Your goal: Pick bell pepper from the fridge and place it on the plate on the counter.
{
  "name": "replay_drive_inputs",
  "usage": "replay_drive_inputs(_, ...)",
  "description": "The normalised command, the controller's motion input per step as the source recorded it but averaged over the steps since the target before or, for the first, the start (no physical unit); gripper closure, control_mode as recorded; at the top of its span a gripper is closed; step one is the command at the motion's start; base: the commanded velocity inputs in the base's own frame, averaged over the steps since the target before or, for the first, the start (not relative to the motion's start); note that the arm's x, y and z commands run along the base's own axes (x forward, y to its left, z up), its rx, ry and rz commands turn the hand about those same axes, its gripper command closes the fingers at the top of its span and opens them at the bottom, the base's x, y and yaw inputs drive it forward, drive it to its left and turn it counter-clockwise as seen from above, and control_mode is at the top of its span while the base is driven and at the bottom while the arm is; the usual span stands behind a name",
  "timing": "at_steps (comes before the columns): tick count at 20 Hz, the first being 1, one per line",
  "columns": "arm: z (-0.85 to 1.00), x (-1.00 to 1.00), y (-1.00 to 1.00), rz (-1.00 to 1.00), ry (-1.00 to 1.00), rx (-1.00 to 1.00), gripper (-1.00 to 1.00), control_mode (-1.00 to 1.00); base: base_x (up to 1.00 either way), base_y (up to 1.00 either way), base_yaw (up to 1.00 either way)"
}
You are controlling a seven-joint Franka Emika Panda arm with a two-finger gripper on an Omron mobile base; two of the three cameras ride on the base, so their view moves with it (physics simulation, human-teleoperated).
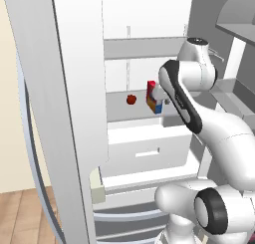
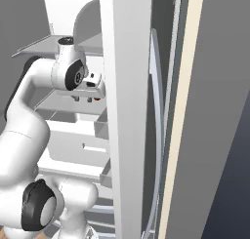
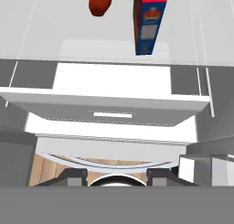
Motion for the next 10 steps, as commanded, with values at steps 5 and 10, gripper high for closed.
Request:
replay_drive_inputs(5, -0.06, 0.0, 0.24, 0.0, -0.01, -0.01, -1.0, -1.0, 0.0, 0.0, 0.0)
replay_drive_inputs(10, -0.54, 0.04, 0.74, 0.0, -0.11, 0.0, -1.0, -1.0, 0.0, 0.0, 0.0)
